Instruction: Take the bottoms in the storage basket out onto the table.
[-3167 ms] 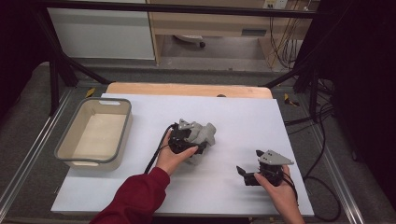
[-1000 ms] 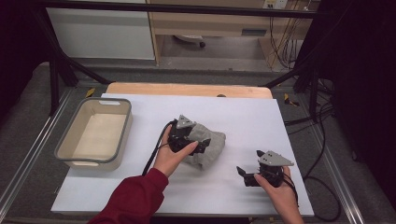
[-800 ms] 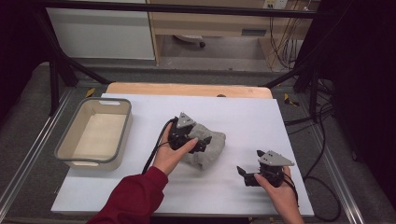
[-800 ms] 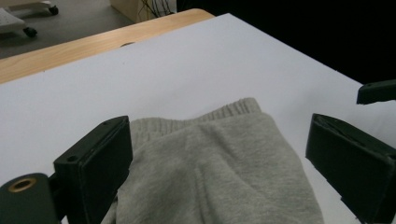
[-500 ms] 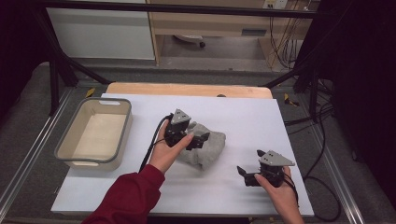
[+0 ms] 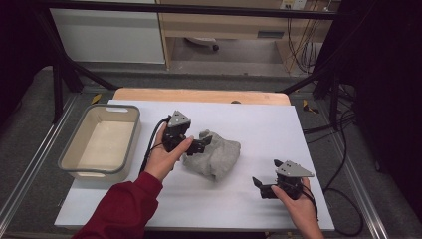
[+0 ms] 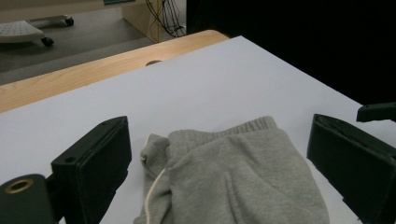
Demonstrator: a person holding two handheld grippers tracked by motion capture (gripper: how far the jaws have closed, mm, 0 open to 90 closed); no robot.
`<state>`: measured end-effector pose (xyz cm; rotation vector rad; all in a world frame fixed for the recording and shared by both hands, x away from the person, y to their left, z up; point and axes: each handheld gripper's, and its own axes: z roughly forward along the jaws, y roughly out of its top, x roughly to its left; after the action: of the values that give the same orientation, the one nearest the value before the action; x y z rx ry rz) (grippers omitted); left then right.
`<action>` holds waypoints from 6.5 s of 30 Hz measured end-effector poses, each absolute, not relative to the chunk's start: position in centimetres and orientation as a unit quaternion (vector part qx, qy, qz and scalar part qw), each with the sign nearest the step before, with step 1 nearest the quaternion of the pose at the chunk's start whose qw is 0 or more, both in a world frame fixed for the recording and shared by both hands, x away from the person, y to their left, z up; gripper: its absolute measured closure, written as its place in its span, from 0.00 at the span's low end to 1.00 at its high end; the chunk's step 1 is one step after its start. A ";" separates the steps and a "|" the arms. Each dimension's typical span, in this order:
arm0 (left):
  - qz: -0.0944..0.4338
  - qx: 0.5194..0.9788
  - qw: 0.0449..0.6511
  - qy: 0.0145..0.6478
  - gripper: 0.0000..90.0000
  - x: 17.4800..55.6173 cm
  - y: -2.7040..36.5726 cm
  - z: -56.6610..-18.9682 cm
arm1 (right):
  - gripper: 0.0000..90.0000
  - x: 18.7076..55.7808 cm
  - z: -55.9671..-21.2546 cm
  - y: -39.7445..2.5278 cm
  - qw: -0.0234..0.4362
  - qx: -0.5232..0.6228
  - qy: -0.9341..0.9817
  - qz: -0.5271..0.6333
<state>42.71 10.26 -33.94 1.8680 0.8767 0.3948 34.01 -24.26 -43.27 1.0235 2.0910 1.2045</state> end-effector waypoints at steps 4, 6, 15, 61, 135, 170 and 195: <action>0.162 0.769 0.501 0.362 0.07 42.8 11.0 -33.7 | 0.02 34.1 -43.3 -24.2 0.258 0.378 0.771 0.442; 0.160 0.770 0.501 0.362 0.07 42.8 11.2 -33.6 | 0.02 34.1 -43.3 -24.2 0.258 0.377 0.772 0.442; 0.167 0.761 0.511 0.364 0.07 42.5 12.3 -32.7 | 0.02 34.0 -43.2 -24.3 0.260 0.377 0.770 0.443; 0.249 0.761 0.479 0.360 0.07 38.2 17.7 -30.7 | 0.02 34.0 -43.2 -24.4 0.280 0.379 0.765 0.440; 0.264 0.700 0.502 0.434 0.06 34.7 28.0 -30.4 | 0.02 34.0 -43.1 -24.4 0.271 0.378 0.765 0.446; 0.286 0.670 0.529 0.435 0.06 31.8 31.9 -32.2 | 0.02 33.9 -42.9 -24.7 0.278 0.373 0.760 0.453; 0.303 0.654 0.533 0.443 0.06 31.1 33.3 -34.1 | 0.02 33.9 -42.9 -24.7 0.278 0.374 0.761 0.451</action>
<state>31.07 33.29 -34.07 1.5586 1.0572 0.7229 33.91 -24.71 -42.86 1.0050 2.0422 1.2109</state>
